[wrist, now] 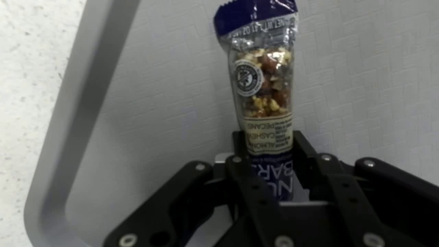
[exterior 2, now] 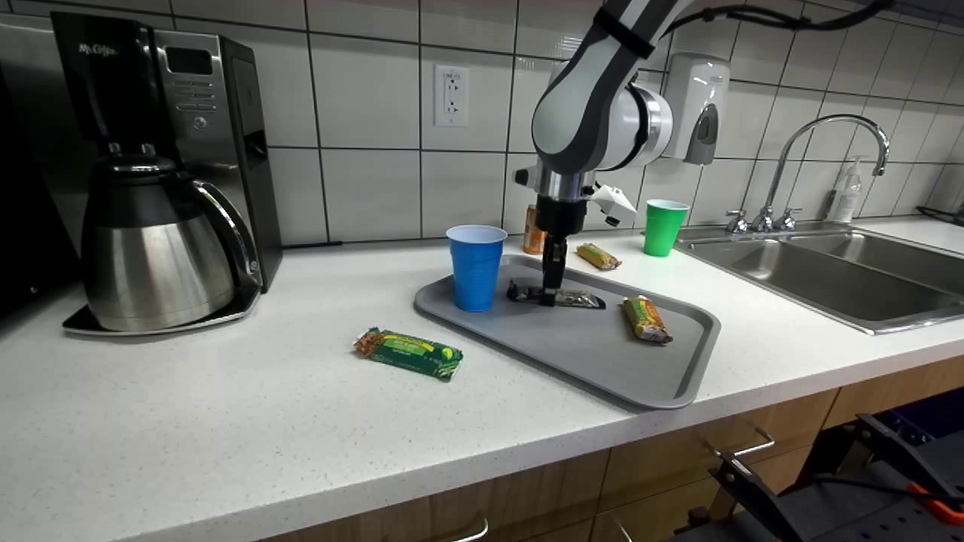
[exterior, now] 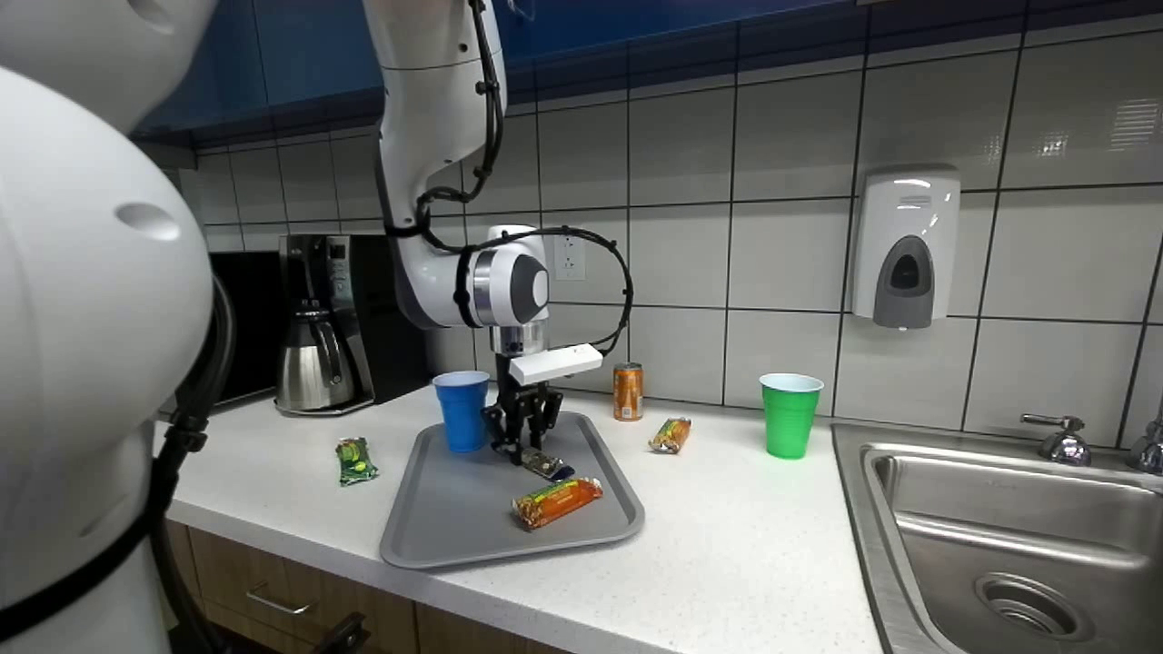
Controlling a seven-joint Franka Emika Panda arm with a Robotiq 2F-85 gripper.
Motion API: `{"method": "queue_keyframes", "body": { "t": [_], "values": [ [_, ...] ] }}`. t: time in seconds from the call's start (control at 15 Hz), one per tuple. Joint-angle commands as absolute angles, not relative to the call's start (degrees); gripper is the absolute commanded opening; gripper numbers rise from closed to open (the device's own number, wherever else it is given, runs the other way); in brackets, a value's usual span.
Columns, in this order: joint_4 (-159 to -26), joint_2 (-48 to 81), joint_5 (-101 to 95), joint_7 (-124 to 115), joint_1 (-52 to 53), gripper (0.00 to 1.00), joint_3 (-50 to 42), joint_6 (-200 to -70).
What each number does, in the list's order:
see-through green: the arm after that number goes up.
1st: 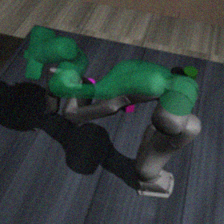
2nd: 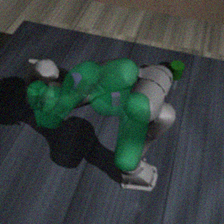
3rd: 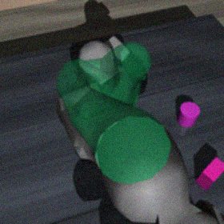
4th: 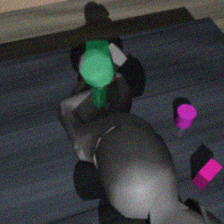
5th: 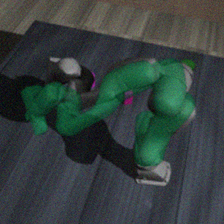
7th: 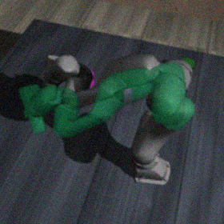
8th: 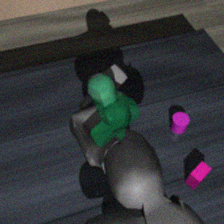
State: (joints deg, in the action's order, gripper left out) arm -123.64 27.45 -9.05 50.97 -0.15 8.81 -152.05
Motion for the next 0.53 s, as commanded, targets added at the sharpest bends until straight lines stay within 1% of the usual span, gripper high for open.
{"method": "queue_keyframes", "body": {
  "t": [0.0,0.47],
  "values": [
    [-122.6,27.7,-10.1,52.2,-0.9,0.1,9.1,-151.6],
    [-123.2,26.4,-9.8,52.0,-1.0,0.1,9.3,-152.0]
  ]
}}
